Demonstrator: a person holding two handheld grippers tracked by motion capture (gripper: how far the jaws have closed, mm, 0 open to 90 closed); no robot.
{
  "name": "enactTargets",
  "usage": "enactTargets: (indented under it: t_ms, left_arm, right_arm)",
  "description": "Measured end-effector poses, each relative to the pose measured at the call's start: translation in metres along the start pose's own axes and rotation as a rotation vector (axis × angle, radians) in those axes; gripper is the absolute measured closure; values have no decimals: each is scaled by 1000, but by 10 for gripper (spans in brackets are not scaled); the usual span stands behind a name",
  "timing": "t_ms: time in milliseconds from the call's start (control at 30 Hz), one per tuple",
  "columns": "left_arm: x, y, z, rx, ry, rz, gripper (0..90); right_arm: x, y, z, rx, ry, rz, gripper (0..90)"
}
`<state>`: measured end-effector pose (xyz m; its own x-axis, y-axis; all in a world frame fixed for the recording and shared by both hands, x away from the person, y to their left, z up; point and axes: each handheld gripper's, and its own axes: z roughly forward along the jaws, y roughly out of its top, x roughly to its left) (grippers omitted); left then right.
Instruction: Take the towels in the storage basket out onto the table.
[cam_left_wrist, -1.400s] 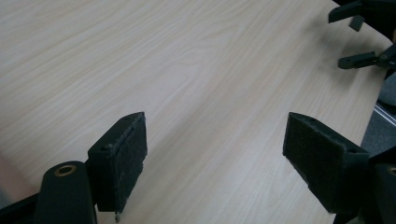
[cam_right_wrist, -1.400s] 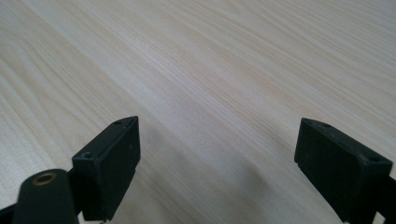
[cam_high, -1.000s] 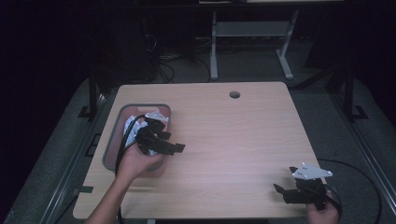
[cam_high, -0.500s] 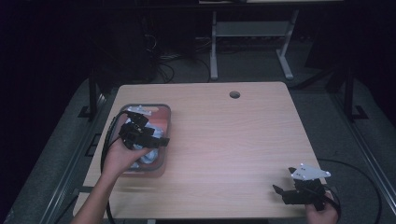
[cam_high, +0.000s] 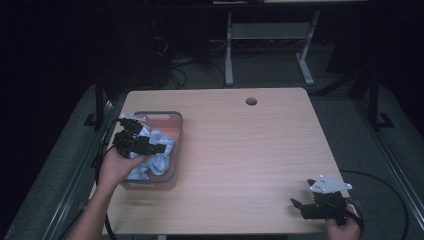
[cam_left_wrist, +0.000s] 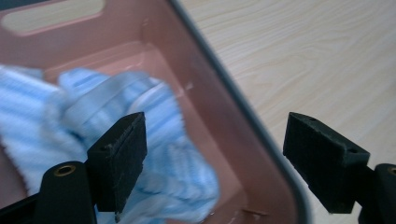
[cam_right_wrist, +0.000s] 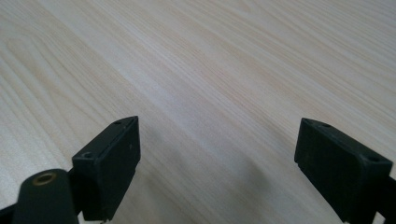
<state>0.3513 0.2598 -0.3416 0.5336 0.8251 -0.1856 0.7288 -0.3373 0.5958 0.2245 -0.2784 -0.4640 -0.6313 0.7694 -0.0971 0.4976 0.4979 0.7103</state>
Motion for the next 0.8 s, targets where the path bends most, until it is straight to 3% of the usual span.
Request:
enactTargets:
  t_ms: [133, 333, 400, 800]
  left_arm:
    - [11, -6, 3, 14, 20, -41, 212]
    - [20, -12, 7, 46, 53, -66, 209]
    - [23, -13, 11, 77, 92, -75, 209]
    - [31, -16, 27, 137, 113, -114, 203]
  right_arm:
    - [1, 0, 0, -2, 1, -3, 137]
    - [1, 0, -1, -6, 3, -5, 137]
    - [1, 1, -1, -9, 2, -7, 137]
    - [1, 1, -1, -10, 6, -14, 137]
